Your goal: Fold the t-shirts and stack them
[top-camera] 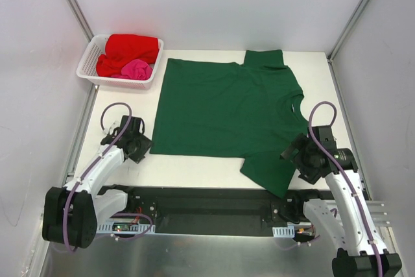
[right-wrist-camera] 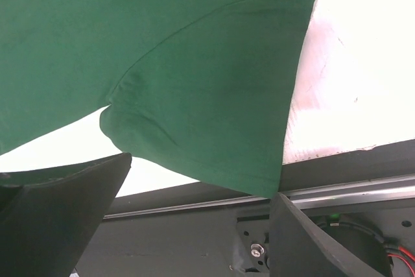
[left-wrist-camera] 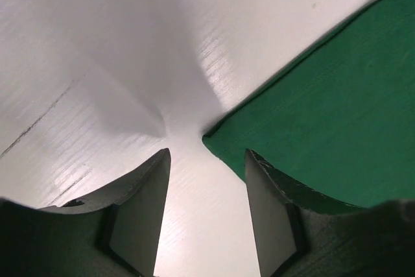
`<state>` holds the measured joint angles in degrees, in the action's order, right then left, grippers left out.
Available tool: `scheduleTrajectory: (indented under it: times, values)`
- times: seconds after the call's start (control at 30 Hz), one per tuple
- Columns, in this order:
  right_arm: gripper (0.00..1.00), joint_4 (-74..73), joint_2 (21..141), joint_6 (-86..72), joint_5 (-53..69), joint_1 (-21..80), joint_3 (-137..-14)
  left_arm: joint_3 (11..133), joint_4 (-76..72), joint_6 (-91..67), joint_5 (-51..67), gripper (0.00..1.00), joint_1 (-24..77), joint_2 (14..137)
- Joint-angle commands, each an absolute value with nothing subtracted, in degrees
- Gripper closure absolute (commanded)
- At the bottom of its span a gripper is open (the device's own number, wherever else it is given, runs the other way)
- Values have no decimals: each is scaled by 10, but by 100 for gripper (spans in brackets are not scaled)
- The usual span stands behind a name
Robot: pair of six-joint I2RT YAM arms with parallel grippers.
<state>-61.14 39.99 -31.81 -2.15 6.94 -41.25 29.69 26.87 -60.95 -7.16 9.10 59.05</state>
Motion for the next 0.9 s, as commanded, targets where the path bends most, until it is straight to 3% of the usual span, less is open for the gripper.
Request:
scheduleTrajectory:
  times: [0.0,0.57,0.8,0.87]
  values:
    - [4,-606,407,-312,-20,67,-438,305,260,-623,-87,51,108,613]
    - [4,-621,421,-308,-28,66,-453,297,241,-652,-127,59,134,659]
    - [4,-656,418,-330,-53,58,-453,297,221,-655,-121,66,136,685]
    - [4,-658,429,-330,-42,46,-445,294,215,-657,-117,72,137,693]
